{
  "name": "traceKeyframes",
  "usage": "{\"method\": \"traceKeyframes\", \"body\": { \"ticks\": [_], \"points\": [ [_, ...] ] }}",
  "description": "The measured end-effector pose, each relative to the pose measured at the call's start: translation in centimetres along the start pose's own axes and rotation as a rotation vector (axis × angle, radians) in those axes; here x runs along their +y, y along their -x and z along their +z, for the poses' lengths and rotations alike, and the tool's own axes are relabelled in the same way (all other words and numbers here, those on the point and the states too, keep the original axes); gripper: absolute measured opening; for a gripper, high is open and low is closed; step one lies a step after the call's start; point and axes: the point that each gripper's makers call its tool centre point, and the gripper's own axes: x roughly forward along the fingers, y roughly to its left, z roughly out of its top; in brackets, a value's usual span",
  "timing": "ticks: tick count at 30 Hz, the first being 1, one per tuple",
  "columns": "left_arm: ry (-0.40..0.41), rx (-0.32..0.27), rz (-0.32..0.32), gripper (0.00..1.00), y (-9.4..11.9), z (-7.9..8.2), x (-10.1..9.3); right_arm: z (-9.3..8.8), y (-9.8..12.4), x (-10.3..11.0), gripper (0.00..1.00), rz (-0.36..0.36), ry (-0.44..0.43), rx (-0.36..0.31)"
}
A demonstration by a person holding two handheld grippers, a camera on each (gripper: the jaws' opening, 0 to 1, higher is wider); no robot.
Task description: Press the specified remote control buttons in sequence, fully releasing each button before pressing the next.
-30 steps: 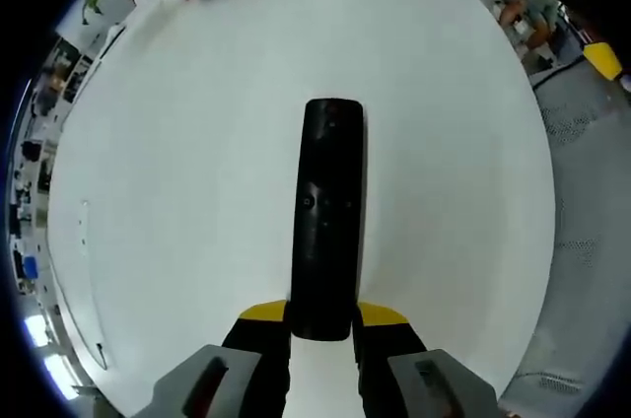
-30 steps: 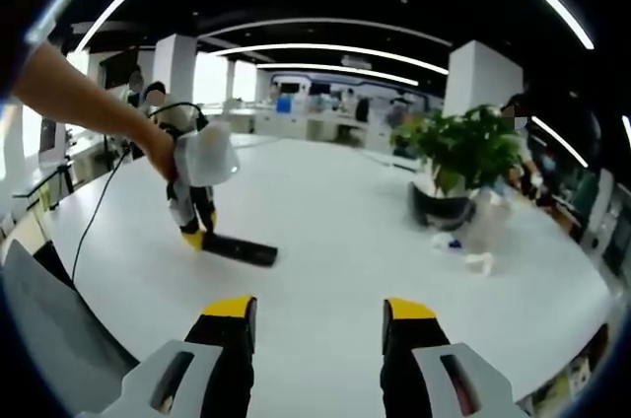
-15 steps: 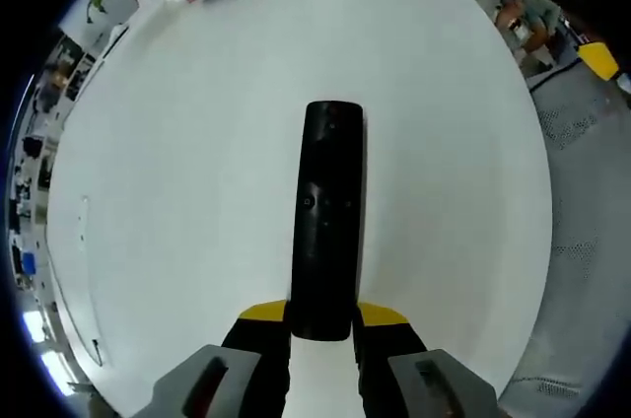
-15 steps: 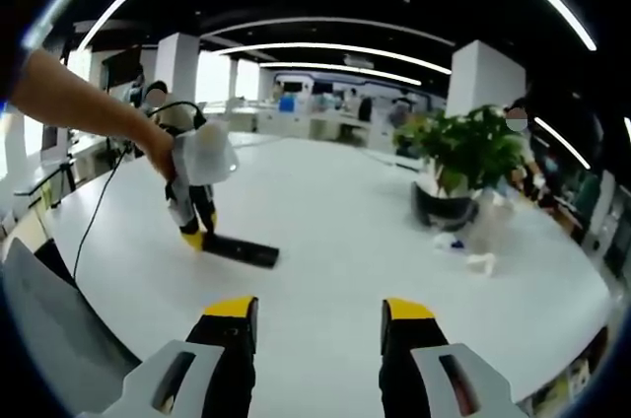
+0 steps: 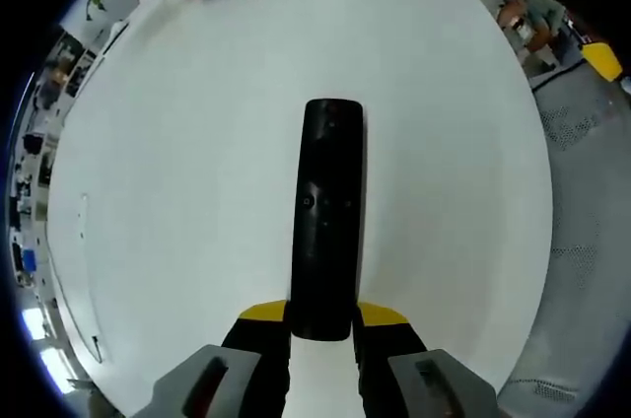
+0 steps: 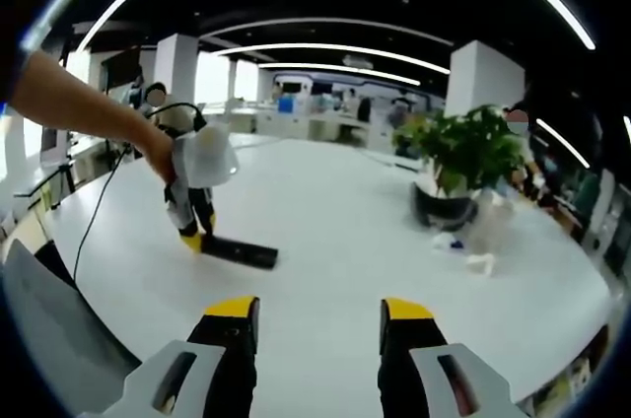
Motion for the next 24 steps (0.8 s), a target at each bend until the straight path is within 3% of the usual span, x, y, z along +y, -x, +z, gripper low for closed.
{"method": "traceKeyframes", "body": {
  "ticks": [24],
  "points": [
    [0.007, -0.005, -0.002, 0.24, 0.02, -0.06, -0.35, 0.05, 0.03, -0.15, 0.46, -0.008, -0.002, -0.004]
  ]
}}
